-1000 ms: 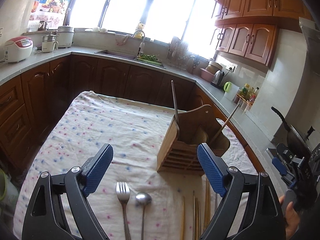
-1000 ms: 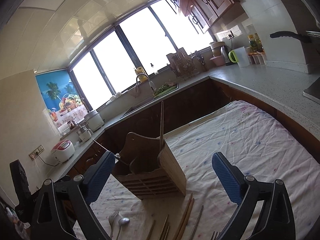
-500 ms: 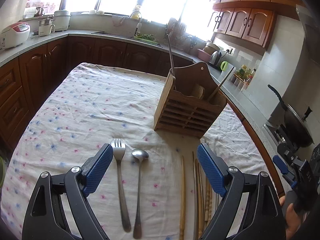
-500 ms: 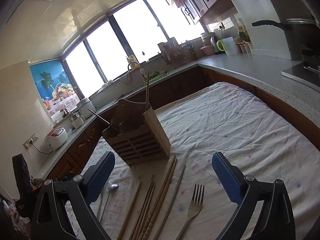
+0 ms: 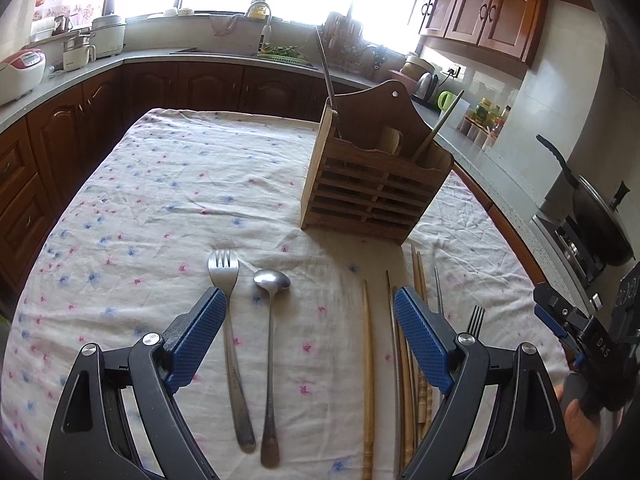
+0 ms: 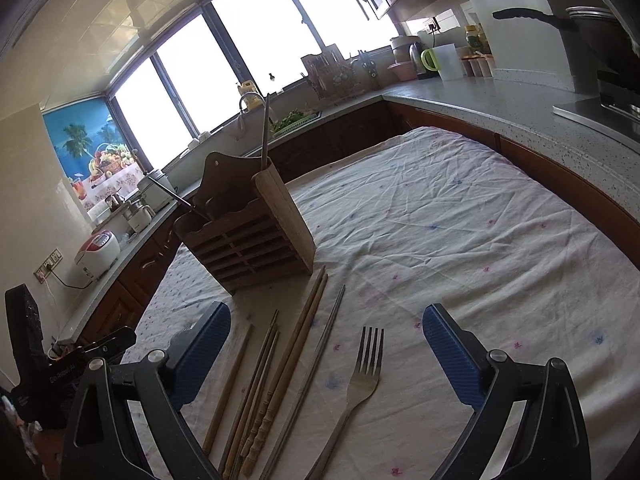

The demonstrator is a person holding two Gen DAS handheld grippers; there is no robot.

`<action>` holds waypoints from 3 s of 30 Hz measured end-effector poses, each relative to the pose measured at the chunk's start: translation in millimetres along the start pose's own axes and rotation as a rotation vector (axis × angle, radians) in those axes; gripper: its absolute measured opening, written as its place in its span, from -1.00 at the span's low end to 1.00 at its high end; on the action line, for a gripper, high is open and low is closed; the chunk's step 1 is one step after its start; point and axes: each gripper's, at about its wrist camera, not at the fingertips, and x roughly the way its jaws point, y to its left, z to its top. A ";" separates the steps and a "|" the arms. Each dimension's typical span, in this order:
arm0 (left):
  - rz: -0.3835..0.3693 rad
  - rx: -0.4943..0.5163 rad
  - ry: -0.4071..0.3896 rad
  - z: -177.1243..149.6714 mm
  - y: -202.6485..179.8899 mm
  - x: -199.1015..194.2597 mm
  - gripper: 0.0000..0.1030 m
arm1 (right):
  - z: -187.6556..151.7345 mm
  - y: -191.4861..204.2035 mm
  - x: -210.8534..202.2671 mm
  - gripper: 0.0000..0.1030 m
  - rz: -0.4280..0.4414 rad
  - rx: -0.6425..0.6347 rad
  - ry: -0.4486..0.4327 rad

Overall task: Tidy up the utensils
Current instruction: 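Move the left gripper back down to the bamboo chopsticks, then close the left gripper on a bamboo chopstick, then carry the bamboo chopstick with the left gripper over the wooden holder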

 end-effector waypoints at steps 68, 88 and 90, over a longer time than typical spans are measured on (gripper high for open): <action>-0.181 0.114 0.083 32.6 -19.7 -2.4 -0.92 | 49.9 56.0 25.7 -0.92 0.065 -0.104 0.089; -0.194 0.089 -0.075 60.9 -7.7 -56.4 -0.91 | 80.3 80.5 -19.2 -0.92 0.104 -0.152 -0.052; -0.191 0.090 -0.082 62.5 -7.7 -57.2 -0.91 | 81.2 80.1 -18.9 -0.92 0.104 -0.152 -0.054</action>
